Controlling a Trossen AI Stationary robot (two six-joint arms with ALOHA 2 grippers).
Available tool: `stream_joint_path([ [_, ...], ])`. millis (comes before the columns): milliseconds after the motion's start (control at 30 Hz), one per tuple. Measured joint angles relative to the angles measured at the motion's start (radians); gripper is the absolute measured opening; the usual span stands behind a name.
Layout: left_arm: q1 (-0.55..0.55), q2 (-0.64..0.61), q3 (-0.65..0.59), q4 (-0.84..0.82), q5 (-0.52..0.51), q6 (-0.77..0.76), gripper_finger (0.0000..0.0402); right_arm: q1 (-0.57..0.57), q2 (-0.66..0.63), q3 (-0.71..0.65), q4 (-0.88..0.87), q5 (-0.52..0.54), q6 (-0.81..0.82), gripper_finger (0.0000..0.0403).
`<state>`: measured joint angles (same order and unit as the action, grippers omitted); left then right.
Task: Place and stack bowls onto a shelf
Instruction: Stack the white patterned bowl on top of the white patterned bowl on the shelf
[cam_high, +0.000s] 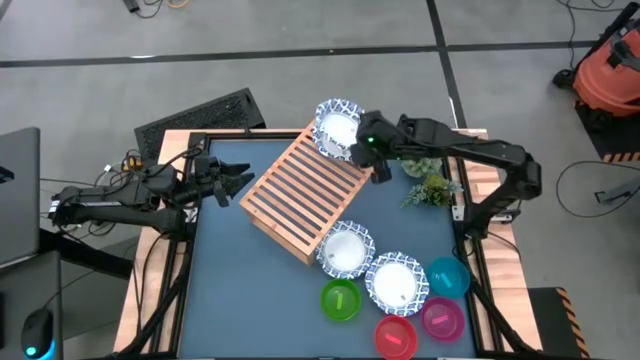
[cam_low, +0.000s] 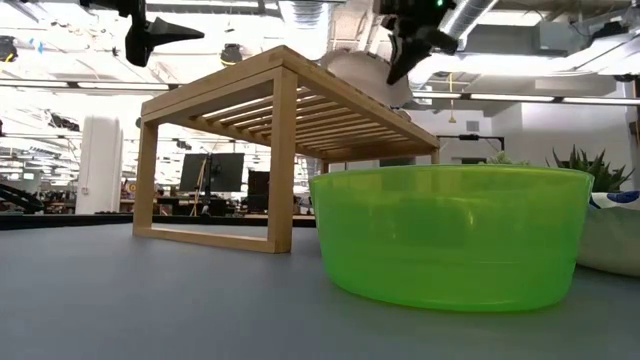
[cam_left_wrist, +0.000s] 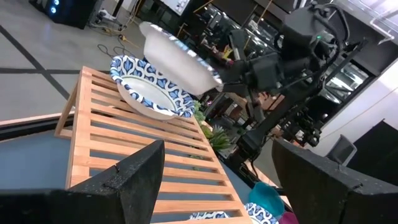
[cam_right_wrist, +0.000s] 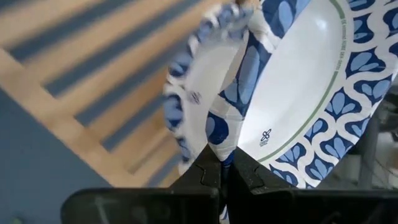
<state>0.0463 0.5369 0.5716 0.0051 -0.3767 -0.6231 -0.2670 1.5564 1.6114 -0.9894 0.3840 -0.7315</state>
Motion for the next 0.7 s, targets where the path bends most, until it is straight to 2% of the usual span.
stream_joint_path([
  [200,0.0,0.0,0.0,0.0,0.0,0.008,0.0281,-0.004,0.021,0.015,-0.058,0.005,-0.059,0.0036],
  [433,0.0,0.0,0.0,0.0,0.0,0.009,0.0281,-0.004,0.012,0.015,-0.047,0.004,-0.063,0.0058],
  [567,0.0,0.0,0.0,0.0,0.0,0.009,0.0281,-0.008,0.009,0.016,-0.053,0.002,-0.063,0.0089],
  [700,0.0,0.0,0.0,0.0,0.0,0.01,0.0281,-0.017,0.009,0.016,-0.047,-0.009,-0.063,0.0137],
])
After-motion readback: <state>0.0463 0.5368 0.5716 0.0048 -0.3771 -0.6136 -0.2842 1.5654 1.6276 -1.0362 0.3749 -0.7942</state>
